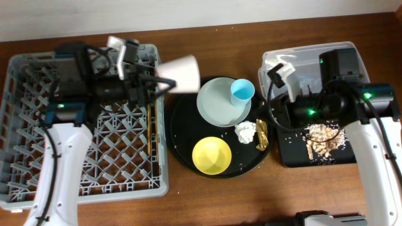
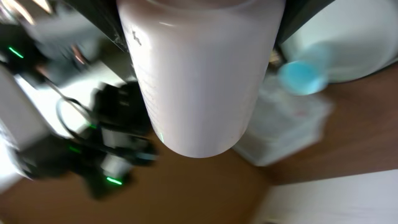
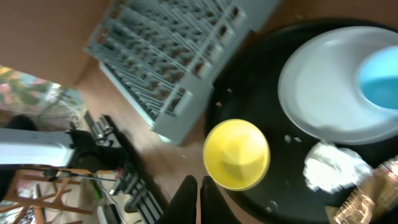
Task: Sort waste into correct bins and load items into the dishwasher rack
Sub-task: 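Carry the pink cup with the left gripper into the rack and release, then grasp the white tissue on the round tray with the right gripper, then drop the white tissue into the clear plastic bin, then grasp the gold wrapper with the right gripper and drop it in the bin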
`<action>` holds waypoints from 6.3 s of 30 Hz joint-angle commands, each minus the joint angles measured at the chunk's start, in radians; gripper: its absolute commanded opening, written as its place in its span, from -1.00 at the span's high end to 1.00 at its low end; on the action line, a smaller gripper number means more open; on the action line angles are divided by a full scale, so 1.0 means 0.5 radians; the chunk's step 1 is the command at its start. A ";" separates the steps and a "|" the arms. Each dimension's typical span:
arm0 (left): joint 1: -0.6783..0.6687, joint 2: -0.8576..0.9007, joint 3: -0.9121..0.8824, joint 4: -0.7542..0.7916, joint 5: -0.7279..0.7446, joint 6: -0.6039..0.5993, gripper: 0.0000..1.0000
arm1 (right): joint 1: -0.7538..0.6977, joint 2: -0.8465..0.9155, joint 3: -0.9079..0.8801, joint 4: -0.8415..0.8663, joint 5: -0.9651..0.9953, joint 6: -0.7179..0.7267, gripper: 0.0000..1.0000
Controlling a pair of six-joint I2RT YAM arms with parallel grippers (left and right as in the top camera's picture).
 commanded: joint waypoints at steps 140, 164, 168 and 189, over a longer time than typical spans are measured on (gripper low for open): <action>0.150 -0.367 0.101 -1.315 -1.920 -0.238 -0.99 | 0.565 0.558 -0.980 1.120 1.744 1.077 -0.27; 0.150 -0.367 0.101 -1.314 -1.920 -0.238 -0.99 | 0.275 0.337 -0.281 0.726 1.955 1.271 0.92; 0.150 -0.367 0.101 -1.314 -1.920 -0.238 -0.99 | -0.073 0.372 -0.282 1.044 1.955 1.270 0.92; 0.150 -0.367 0.101 -1.314 -1.920 -0.238 -0.99 | 0.286 0.446 0.054 0.972 1.409 0.929 -0.65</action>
